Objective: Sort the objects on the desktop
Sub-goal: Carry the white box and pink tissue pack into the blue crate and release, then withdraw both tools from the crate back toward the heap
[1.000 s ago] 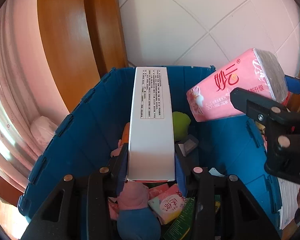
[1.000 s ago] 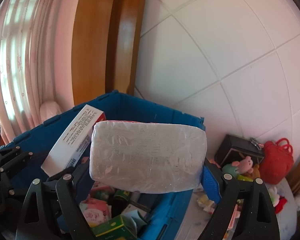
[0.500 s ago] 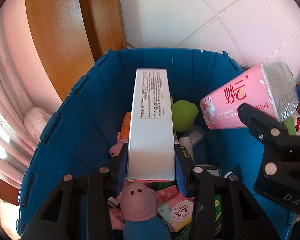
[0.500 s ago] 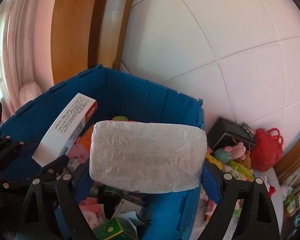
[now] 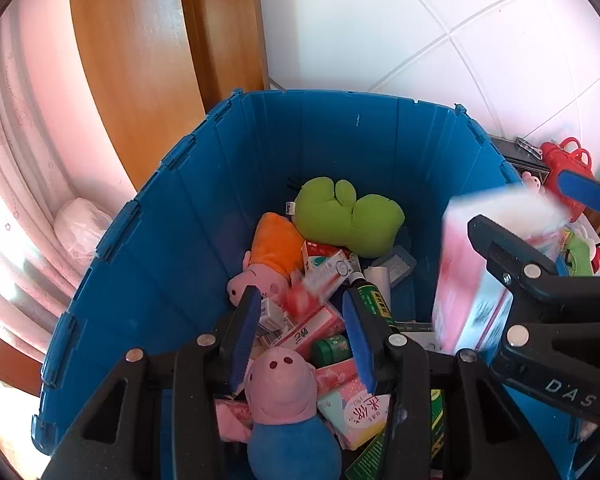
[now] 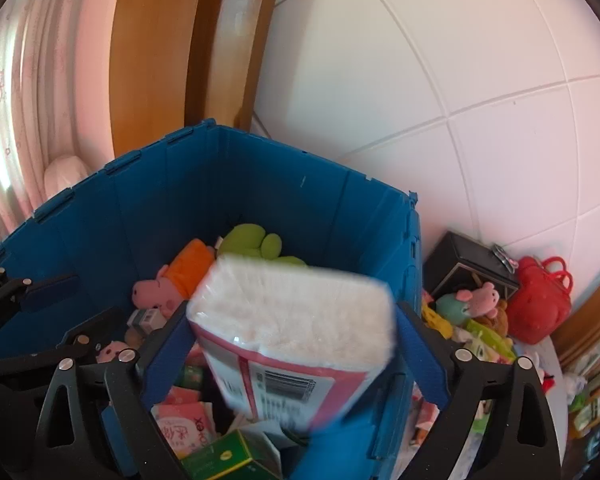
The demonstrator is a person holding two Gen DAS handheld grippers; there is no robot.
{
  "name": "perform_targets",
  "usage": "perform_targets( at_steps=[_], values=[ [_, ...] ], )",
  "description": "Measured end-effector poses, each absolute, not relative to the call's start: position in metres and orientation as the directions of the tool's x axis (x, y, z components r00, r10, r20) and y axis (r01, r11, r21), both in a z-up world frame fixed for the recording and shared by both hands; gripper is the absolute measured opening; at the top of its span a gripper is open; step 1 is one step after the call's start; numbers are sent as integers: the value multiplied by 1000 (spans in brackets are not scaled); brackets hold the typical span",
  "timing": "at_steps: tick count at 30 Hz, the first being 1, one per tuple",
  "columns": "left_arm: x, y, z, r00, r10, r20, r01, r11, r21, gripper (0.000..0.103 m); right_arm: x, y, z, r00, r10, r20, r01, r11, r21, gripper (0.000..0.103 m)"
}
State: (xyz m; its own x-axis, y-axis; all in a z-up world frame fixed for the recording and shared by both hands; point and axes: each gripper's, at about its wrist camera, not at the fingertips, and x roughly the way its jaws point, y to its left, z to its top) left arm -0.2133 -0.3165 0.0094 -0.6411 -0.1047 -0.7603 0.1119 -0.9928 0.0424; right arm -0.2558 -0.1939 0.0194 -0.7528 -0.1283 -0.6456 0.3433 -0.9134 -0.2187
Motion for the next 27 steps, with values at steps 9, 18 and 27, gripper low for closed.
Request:
perform_targets(
  at_steps=[9,18,27],
  values=[
    [-178,-324,23,-693,-111,-713,140,-990,17,42,-223,-182,41,-793,-154,-589,352,-905,-238,103],
    [-123,-306,44,-796,-122,-593,164,-986,-17,54,-170,-145,54,-817,-218,-534,372,-907,-199,103],
    [-88,-255,55,-877,-90,-472,128,-991,-49,70,-133,-71,57,-850,-235,-470,333,-933,-135,103]
  ],
)
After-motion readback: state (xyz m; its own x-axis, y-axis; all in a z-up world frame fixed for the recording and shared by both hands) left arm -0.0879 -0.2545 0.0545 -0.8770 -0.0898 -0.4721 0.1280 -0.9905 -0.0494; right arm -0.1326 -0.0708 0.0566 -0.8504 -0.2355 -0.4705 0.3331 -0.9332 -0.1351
